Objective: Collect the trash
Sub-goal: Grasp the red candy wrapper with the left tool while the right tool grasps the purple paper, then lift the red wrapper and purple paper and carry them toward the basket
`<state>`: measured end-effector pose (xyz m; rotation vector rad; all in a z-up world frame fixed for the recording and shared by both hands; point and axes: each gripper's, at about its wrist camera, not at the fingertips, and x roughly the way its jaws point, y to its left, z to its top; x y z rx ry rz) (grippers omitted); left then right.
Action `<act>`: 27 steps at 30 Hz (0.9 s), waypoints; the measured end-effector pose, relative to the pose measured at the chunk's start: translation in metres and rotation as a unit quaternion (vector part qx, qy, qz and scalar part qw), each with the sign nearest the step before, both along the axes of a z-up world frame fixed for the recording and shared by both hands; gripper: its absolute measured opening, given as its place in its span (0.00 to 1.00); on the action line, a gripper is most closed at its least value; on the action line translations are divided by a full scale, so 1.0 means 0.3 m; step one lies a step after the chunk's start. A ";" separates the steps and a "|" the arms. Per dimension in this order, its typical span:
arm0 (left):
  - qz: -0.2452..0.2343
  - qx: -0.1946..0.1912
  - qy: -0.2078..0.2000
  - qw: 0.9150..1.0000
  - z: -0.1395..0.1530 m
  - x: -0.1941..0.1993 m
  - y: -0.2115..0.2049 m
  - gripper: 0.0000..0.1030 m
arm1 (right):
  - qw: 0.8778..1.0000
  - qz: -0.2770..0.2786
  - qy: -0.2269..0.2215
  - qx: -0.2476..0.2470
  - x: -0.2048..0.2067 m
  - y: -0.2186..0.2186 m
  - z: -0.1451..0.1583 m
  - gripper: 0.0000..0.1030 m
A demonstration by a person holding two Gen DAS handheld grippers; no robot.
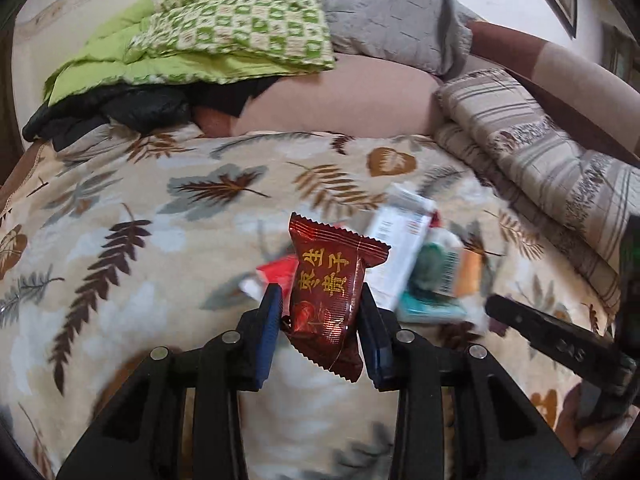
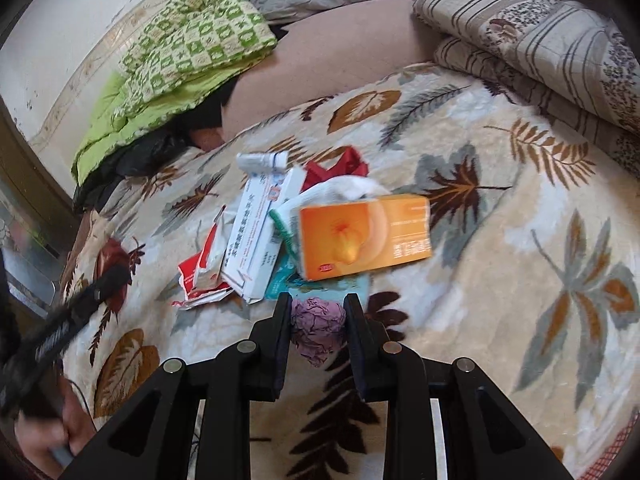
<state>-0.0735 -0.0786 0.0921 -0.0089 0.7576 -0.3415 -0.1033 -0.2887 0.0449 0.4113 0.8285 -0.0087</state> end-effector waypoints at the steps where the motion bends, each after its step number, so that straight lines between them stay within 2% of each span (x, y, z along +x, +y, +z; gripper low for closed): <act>1: -0.007 0.000 -0.001 1.000 -0.002 -0.019 -0.030 0.34 | 1.000 -0.004 -0.002 0.002 -0.004 -0.011 0.005 0.27; 6: -0.033 0.023 -0.022 0.999 -0.046 -0.075 -0.117 0.34 | 0.999 -0.033 -0.010 0.015 -0.031 -0.085 0.016 0.27; 9: -0.039 0.043 -0.020 0.998 -0.087 -0.076 -0.143 0.34 | 0.999 -0.043 -0.008 0.025 -0.050 -0.118 0.015 0.27; 13: -0.041 0.089 -0.049 0.994 -0.117 -0.085 -0.175 0.34 | 0.999 -0.047 -0.008 0.023 -0.070 -0.135 0.019 0.27; 20: -0.030 0.095 -0.050 0.994 -0.123 -0.064 -0.148 0.34 | 0.999 -0.044 0.001 0.014 -0.067 -0.120 0.007 0.27; 27: -0.025 0.101 -0.054 0.993 -0.123 -0.054 -0.141 0.34 | 0.999 -0.032 0.006 -0.029 -0.064 -0.069 0.001 0.27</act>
